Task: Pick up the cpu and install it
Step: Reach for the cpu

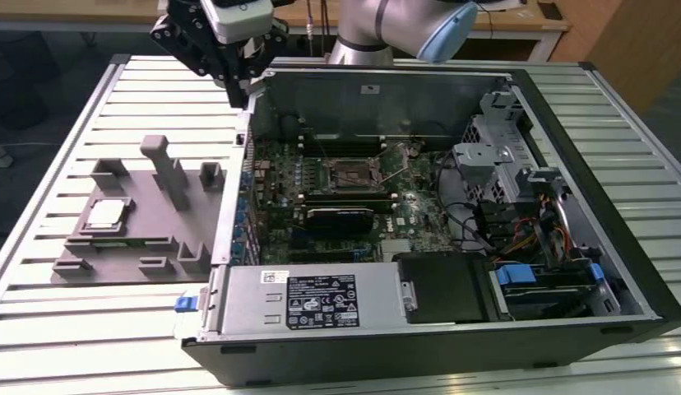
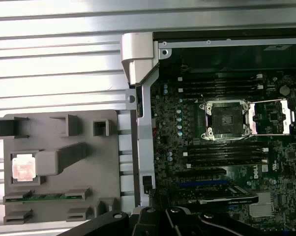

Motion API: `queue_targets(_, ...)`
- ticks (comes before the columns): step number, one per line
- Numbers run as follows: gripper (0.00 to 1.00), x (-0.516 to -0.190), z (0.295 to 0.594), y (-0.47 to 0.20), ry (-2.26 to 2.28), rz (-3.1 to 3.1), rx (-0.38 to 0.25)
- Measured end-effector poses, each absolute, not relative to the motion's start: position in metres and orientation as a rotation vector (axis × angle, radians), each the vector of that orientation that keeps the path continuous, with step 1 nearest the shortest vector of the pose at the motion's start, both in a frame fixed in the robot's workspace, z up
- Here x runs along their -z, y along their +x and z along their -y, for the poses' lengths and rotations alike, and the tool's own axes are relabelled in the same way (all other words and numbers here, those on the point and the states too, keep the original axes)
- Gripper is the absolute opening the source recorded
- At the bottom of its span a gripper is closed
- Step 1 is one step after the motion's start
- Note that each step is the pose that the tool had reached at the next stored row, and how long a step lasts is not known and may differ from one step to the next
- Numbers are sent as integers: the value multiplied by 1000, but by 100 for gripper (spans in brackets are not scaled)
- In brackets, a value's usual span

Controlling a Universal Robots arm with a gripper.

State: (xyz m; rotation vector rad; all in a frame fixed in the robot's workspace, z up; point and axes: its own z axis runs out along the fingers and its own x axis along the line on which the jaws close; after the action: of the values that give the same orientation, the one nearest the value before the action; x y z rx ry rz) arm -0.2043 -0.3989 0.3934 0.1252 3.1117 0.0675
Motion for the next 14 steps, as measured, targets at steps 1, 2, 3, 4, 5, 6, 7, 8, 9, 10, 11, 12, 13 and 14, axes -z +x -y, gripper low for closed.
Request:
queue_targets(1,11,-393,399,-206,125,-3112,-67)
queue_targets(2,11,-393,399,-208,126,-3112,-68)
queue_targets(3,11,-393,399,-209,126,-3112,-67)
queue_targets(4,11,-393,399,-211,126,-3112,-68)
queue_targets(5,11,-393,399,-212,126,-3112,-68)
queue_targets(6,11,-393,399,-214,126,-3112,-68)
queue_targets(7,11,-393,399,-216,127,-3111,-68)
queue_targets(8,11,-393,399,-217,127,-3111,-68)
queue_targets(9,11,-393,399,-219,127,-3111,-68)
queue_targets(10,11,-393,399,-220,127,-3111,-68)
queue_targets(11,11,-393,399,-222,127,-3111,-68)
queue_targets(12,11,-393,399,-223,128,-3111,-67)
queue_targets(13,11,-393,399,-225,128,-3111,-68)
queue_targets(14,11,-393,399,-226,128,-3111,-68)
